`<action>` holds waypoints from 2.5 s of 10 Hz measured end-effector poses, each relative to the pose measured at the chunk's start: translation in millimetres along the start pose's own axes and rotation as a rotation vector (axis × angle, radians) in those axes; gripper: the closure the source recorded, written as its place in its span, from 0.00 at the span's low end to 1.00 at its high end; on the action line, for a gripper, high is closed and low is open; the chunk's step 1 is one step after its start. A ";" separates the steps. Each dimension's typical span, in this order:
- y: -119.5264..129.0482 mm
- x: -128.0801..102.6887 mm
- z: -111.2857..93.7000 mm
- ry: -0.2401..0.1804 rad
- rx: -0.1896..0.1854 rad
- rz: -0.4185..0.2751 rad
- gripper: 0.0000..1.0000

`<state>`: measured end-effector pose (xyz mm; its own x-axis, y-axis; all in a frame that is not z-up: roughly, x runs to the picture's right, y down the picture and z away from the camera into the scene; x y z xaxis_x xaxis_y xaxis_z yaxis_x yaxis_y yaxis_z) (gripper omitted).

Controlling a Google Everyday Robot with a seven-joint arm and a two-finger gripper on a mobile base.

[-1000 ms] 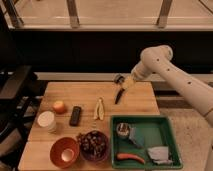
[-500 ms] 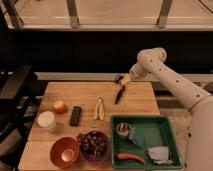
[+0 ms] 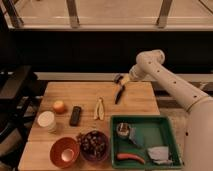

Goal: Place brush in red bowl

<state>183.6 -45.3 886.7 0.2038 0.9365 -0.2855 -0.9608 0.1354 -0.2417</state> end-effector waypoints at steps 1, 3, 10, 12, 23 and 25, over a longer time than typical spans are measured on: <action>-0.2 -0.1 -0.3 0.000 0.000 0.000 0.29; 1.5 0.5 1.9 0.003 -0.002 -0.004 0.29; 29.0 -9.2 51.2 0.038 -0.050 0.038 0.29; 32.2 -7.3 71.7 0.060 -0.049 0.043 0.29; 31.8 5.5 155.6 0.152 -0.034 0.050 0.56; 27.1 6.8 151.4 0.154 -0.029 0.056 0.74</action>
<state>130.6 13.7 1018.6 0.1788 0.8814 -0.4372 -0.9660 0.0731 -0.2479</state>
